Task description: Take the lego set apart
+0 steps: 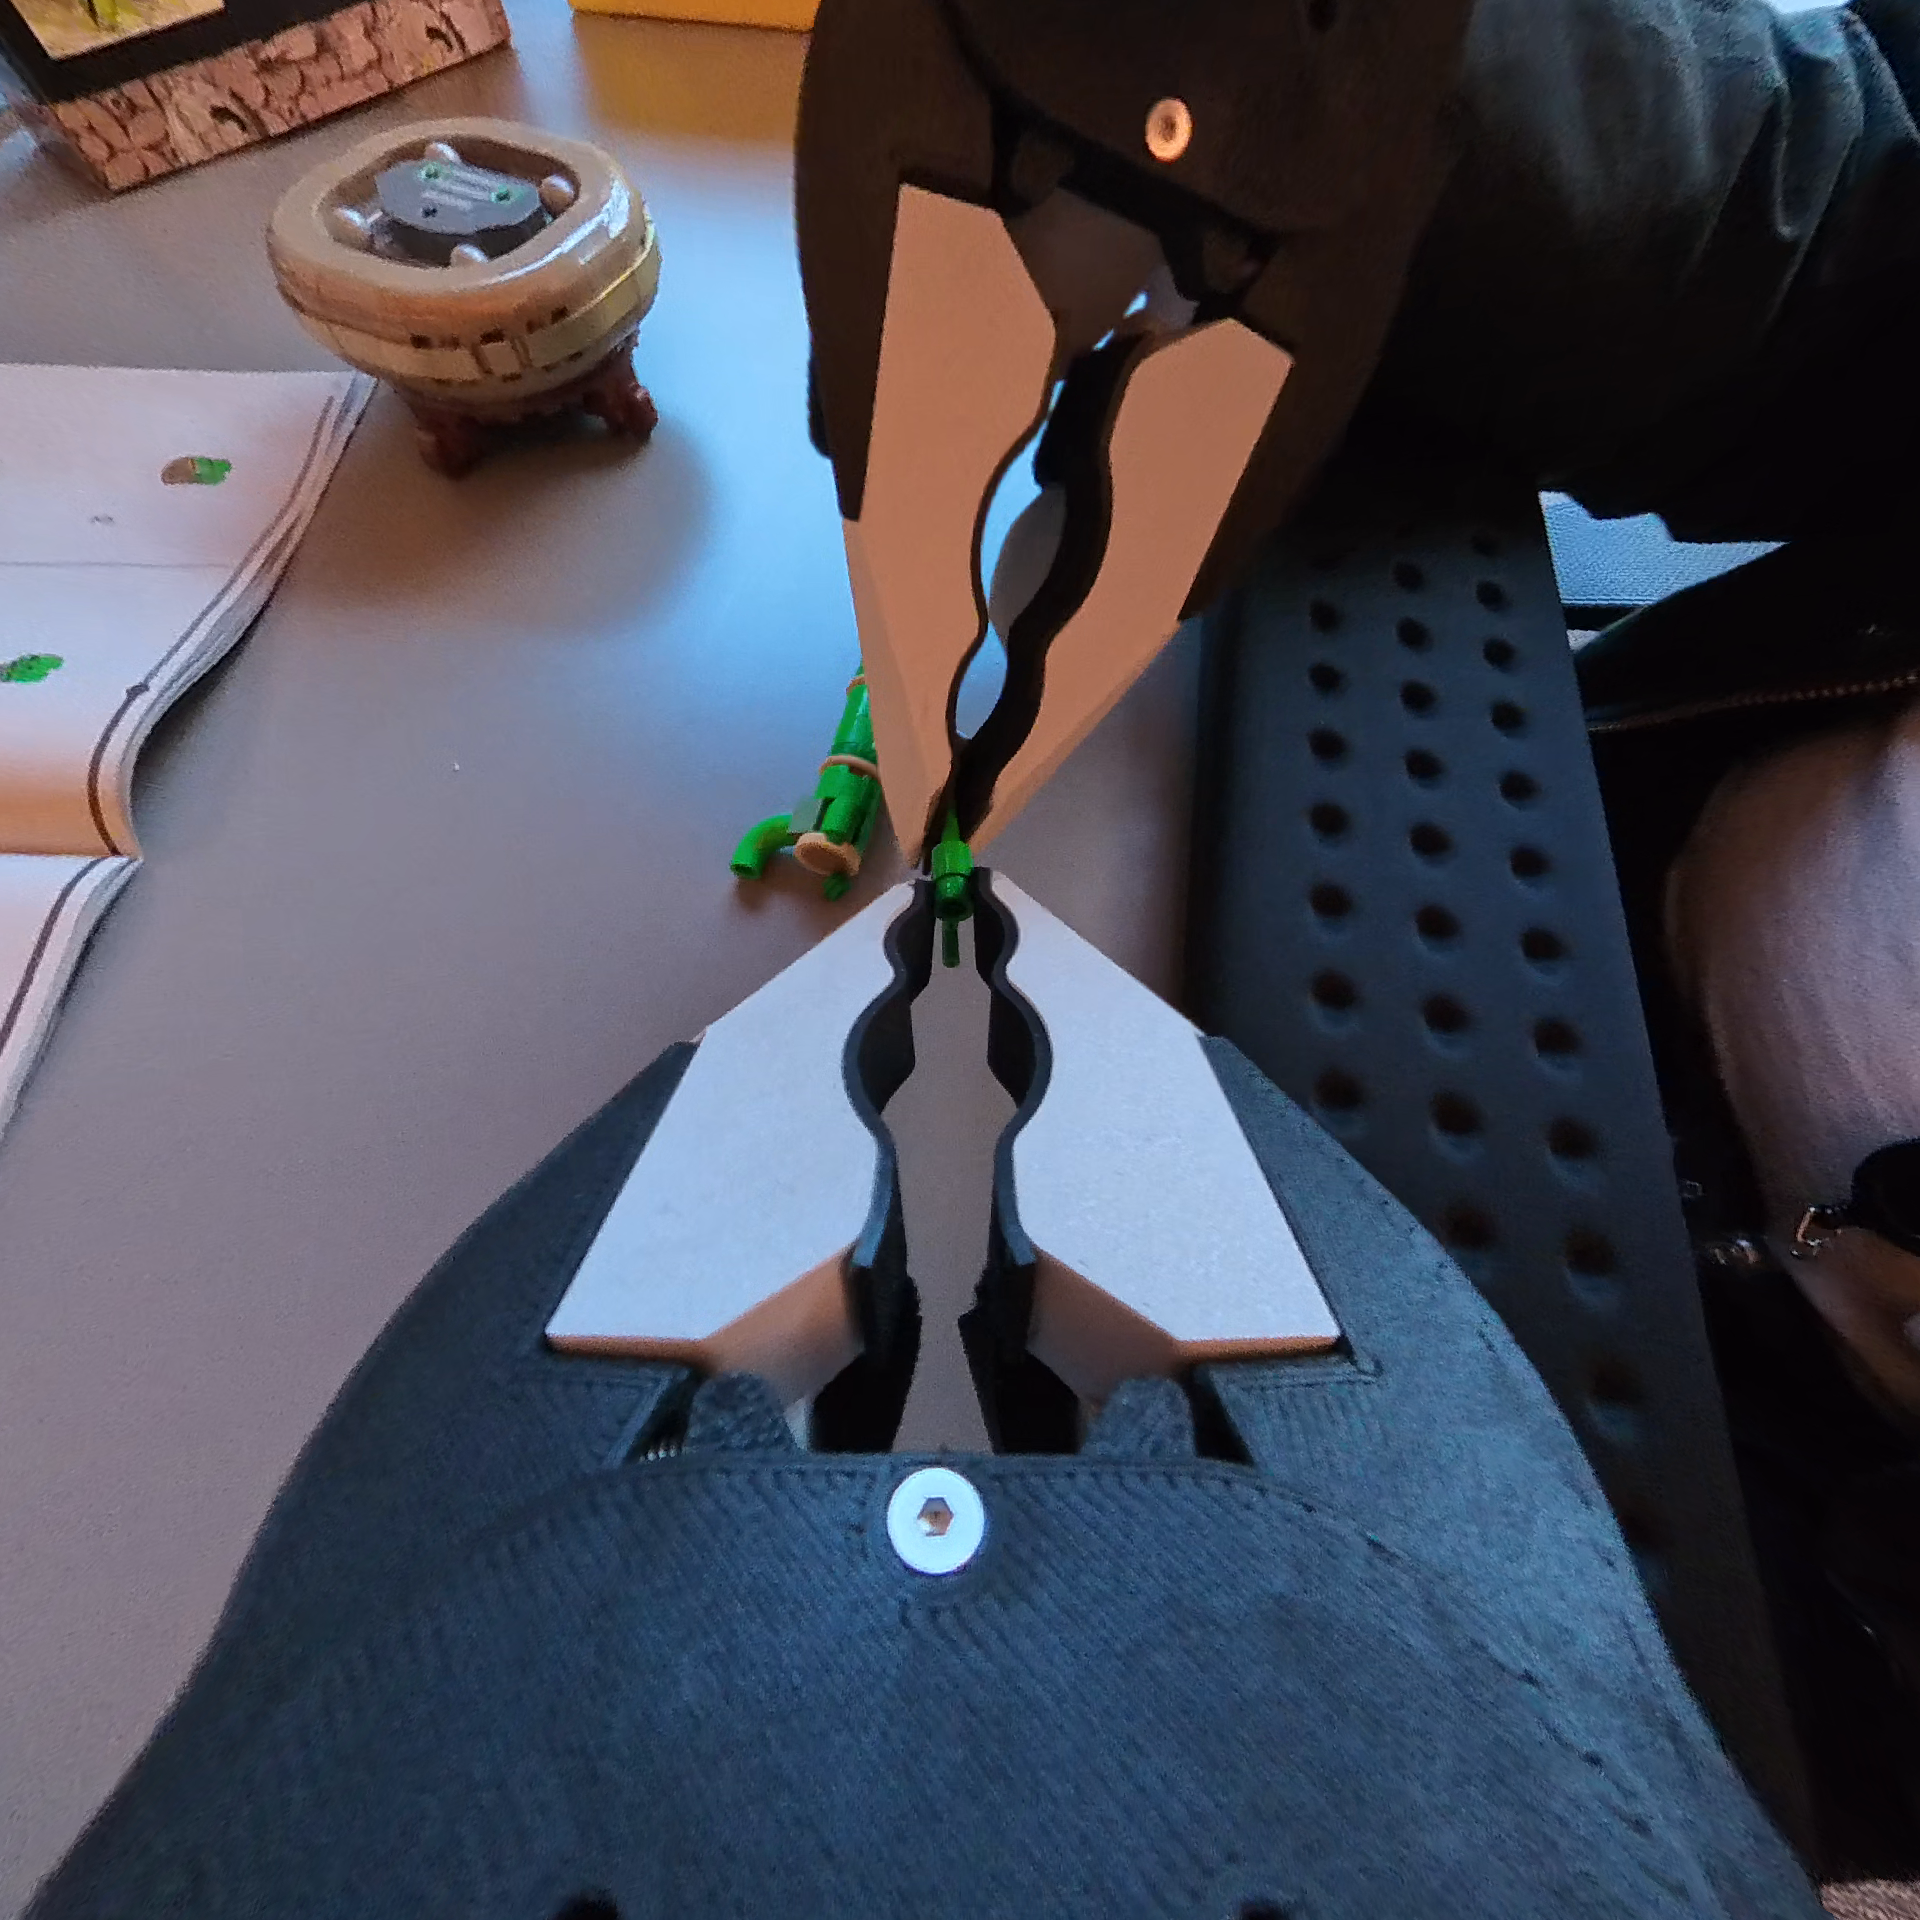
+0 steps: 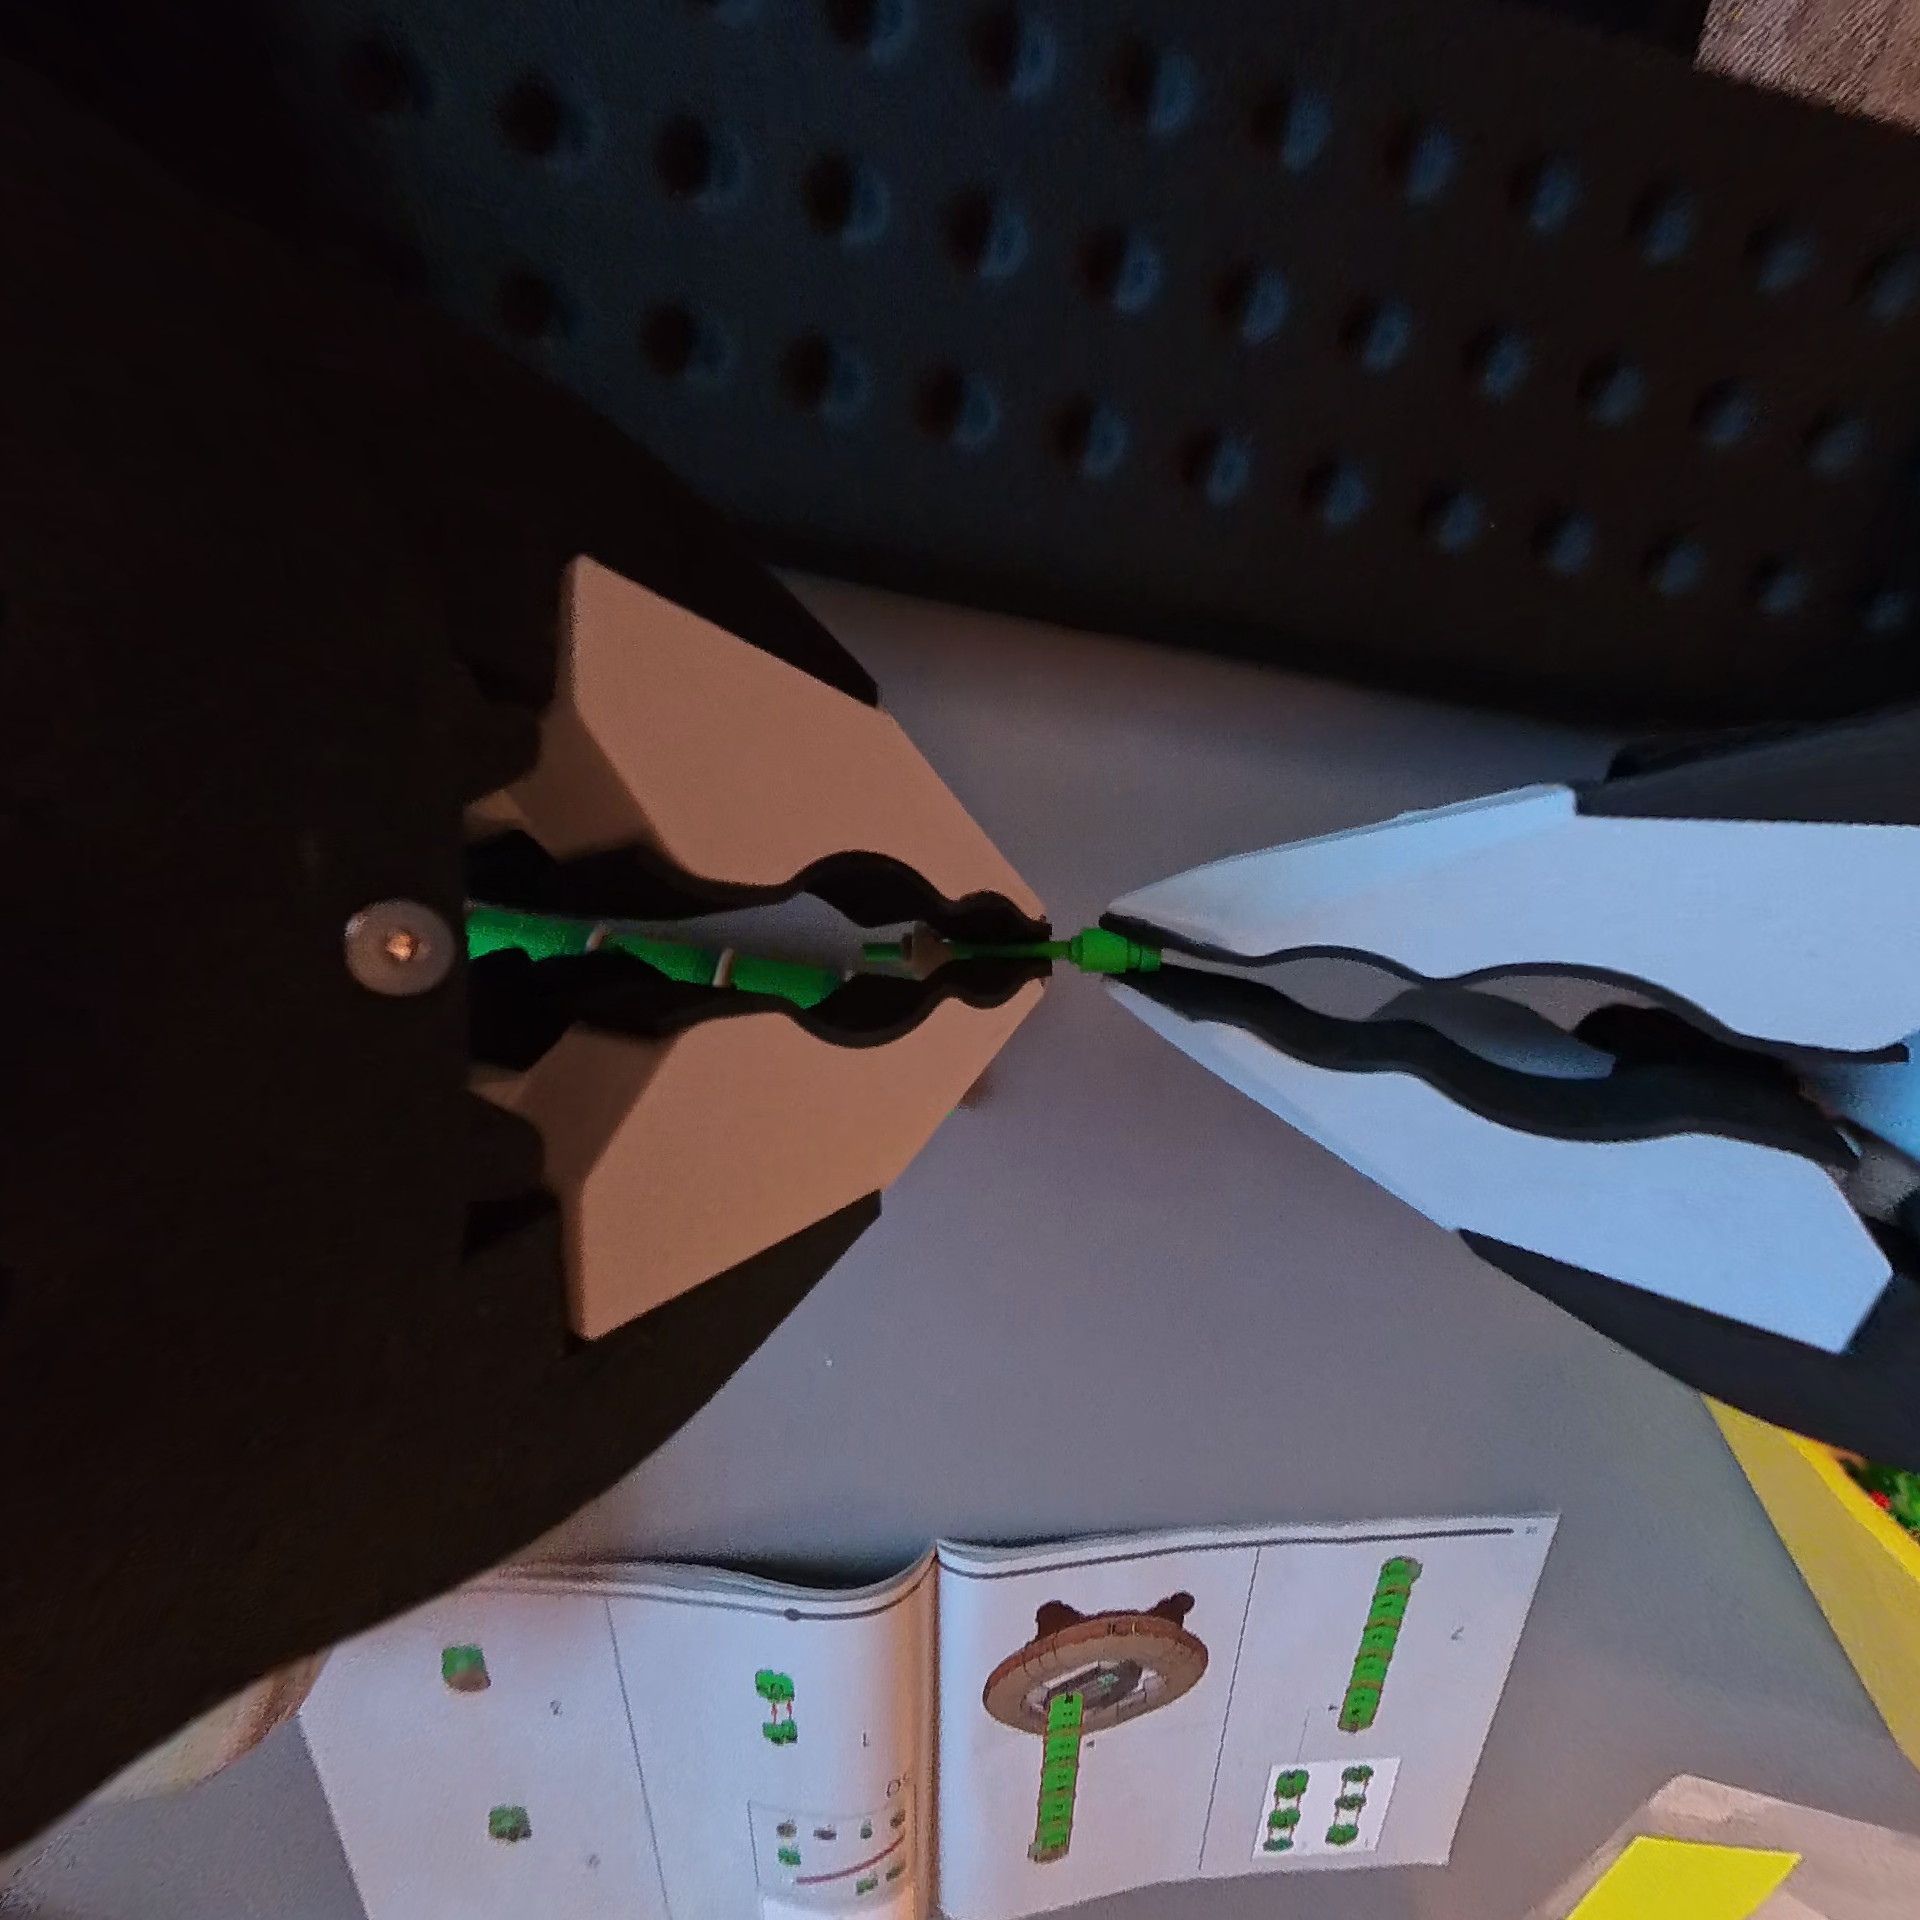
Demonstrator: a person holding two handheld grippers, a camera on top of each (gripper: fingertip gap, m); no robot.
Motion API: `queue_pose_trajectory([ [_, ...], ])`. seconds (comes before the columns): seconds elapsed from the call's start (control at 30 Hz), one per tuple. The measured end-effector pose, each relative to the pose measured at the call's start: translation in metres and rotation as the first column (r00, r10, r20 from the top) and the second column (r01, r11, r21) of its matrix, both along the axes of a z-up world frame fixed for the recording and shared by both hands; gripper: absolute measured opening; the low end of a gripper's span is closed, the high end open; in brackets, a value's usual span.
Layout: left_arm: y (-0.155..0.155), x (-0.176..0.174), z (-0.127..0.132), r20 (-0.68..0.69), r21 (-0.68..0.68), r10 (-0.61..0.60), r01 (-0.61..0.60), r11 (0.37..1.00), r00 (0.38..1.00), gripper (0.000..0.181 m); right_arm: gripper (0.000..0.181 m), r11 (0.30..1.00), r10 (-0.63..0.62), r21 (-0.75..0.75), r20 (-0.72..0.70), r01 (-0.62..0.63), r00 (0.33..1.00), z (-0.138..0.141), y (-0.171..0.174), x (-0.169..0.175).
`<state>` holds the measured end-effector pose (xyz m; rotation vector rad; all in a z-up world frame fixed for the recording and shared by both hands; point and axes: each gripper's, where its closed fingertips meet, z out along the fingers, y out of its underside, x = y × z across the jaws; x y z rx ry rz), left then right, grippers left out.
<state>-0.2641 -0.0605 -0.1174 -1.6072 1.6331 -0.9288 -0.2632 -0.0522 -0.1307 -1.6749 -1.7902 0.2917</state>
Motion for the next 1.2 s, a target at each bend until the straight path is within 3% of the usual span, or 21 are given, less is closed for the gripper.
queue_pose_trajectory([
  [0.2, -0.005, 0.000, 0.005, 0.026, -0.041, -0.019, 0.020, 0.999, 0.999, 0.006, 0.002, 0.998, 0.006, -0.065, -0.058, -0.010, 0.998, 0.003, -0.006, 0.002],
  [0.23, -0.003, -0.002, 0.003, 0.009, -0.040, -0.010, 0.011, 0.999, 1.000, 0.006, 0.002, 0.998, -0.007, -0.066, -0.026, 0.005, 1.000, 0.000, -0.005, 0.008],
  [0.27, 0.010, -0.014, -0.004, -0.044, -0.003, 0.052, -0.052, 0.999, 0.998, 0.006, 0.002, 0.997, -0.077, -0.012, 0.119, 0.079, 0.990, -0.015, 0.008, 0.035],
  [0.3, 0.021, -0.028, -0.002, -0.025, 0.009, 0.108, -0.107, 0.994, 0.994, 0.006, 0.002, 0.994, -0.108, -0.018, 0.146, 0.112, 0.983, -0.022, 0.013, 0.056],
  [0.37, 0.014, -0.036, 0.032, 0.171, -0.126, 0.077, -0.056, 0.990, 0.982, 0.005, 0.002, 0.984, -0.127, -0.139, -0.087, 0.114, 0.988, 0.008, 0.005, 0.055],
  [0.43, 0.013, -0.033, 0.045, 0.247, -0.110, 0.065, -0.039, 0.993, 0.967, 0.005, 0.001, 0.990, -0.099, -0.119, -0.231, 0.073, 0.968, 0.037, 0.002, 0.050],
  [0.6, 0.010, -0.022, 0.024, 0.150, -0.079, 0.054, -0.043, 0.996, 0.987, 0.006, 0.001, 0.968, -0.184, -0.220, -0.280, 0.123, 0.942, 0.035, 0.015, 0.054],
  [0.73, 0.010, -0.022, 0.036, 0.220, -0.173, 0.064, -0.026, 0.985, 0.973, 0.006, 0.001, 0.896, -0.340, -0.406, -0.362, 0.181, 0.868, 0.036, 0.032, 0.056],
  [0.93, 0.008, -0.023, 0.047, 0.282, -0.154, 0.053, -0.009, 0.988, 0.958, 0.006, 0.002, 0.860, -0.399, -0.434, -0.247, 0.268, 0.883, 0.004, 0.048, 0.045],
  [1.03, 0.006, -0.020, 0.039, 0.237, -0.116, 0.039, -0.011, 0.993, 0.971, 0.006, 0.021, 0.839, -0.407, -0.459, -0.170, 0.294, 0.897, -0.012, 0.053, 0.044],
  [1.2, 0.007, -0.016, 0.024, 0.155, 0.025, 0.029, -0.033, 0.999, 0.987, 0.006, 0.028, 0.836, -0.416, -0.475, -0.226, 0.274, 0.881, -0.002, 0.053, 0.041],
])
